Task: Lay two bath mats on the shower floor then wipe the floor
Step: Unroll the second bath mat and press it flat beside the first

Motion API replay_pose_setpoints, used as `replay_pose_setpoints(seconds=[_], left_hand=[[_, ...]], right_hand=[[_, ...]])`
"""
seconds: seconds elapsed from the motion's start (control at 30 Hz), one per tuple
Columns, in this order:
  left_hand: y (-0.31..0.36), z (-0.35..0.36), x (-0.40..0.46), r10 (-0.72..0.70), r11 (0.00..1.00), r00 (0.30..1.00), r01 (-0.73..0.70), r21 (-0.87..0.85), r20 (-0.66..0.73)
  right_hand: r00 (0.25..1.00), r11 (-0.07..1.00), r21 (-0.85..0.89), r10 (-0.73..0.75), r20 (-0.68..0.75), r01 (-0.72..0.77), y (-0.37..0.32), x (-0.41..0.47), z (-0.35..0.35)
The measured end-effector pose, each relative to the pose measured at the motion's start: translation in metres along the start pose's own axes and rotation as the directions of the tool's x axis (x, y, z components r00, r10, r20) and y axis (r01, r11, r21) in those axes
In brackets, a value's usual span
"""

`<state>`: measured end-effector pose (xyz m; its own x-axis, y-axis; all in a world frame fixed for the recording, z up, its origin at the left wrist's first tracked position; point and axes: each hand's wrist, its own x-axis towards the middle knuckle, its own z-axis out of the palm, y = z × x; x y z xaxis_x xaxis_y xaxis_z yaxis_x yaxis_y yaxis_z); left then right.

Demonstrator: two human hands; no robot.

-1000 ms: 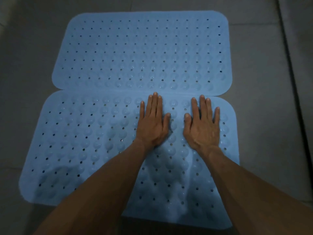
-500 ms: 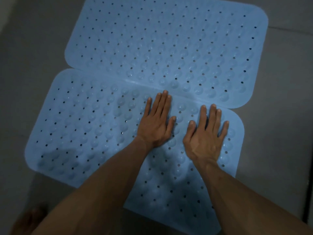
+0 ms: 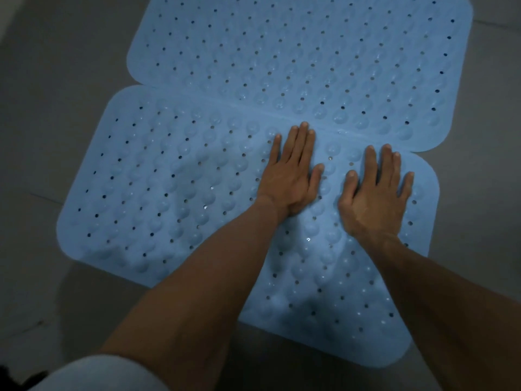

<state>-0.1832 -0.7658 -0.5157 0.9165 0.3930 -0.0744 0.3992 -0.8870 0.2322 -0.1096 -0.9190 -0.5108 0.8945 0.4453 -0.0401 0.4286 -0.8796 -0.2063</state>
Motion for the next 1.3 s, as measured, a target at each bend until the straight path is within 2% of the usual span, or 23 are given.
replay_pose_setpoints(seconds=[0.07,0.2,0.3,0.37,0.43,0.57,0.77,1.07,1.3], left_hand=[[-0.002,0.002,-0.002,0.008,1.0,1.0,-0.008,-0.003,0.005],[-0.006,-0.009,-0.002,0.038,0.995,0.995,-0.029,-0.101,0.095],[-0.023,-0.033,-0.012,0.094,0.972,0.983,-0.056,-0.227,0.159],[-0.043,-0.044,-0.036,0.078,0.99,0.995,-0.07,-0.121,0.065],[-0.066,-0.047,-0.07,0.075,0.996,0.996,-0.077,-0.045,-0.045],[-0.114,-0.031,-0.131,0.114,0.993,0.977,-0.114,0.008,-0.178],[-0.141,-0.017,-0.17,0.079,0.996,0.994,-0.076,0.037,-0.079],[-0.145,-0.013,-0.17,0.059,0.998,0.995,-0.058,0.017,-0.078],[-0.142,-0.018,-0.17,0.043,0.999,0.997,-0.043,0.008,-0.065]], right_hand=[[1.0,1.0,-0.012,0.002,-0.004,-0.002,0.0,-0.002,0.001],[0.986,0.997,-0.076,0.029,0.165,-0.016,-0.001,0.006,-0.005],[0.958,0.988,-0.132,0.111,0.263,-0.078,-0.013,0.002,-0.02],[0.963,0.988,-0.112,0.127,0.239,-0.103,-0.034,-0.018,-0.026],[0.979,0.996,-0.067,0.065,0.196,-0.053,-0.064,-0.046,-0.023],[0.98,1.0,0.029,-0.016,0.197,0.01,-0.122,-0.107,0.0],[0.968,0.993,0.025,-0.114,0.222,0.111,-0.16,-0.148,0.032],[0.99,0.995,0.04,-0.1,0.095,0.096,-0.16,-0.152,0.044],[0.992,0.997,0.038,-0.074,0.099,0.07,-0.163,-0.149,0.043]])
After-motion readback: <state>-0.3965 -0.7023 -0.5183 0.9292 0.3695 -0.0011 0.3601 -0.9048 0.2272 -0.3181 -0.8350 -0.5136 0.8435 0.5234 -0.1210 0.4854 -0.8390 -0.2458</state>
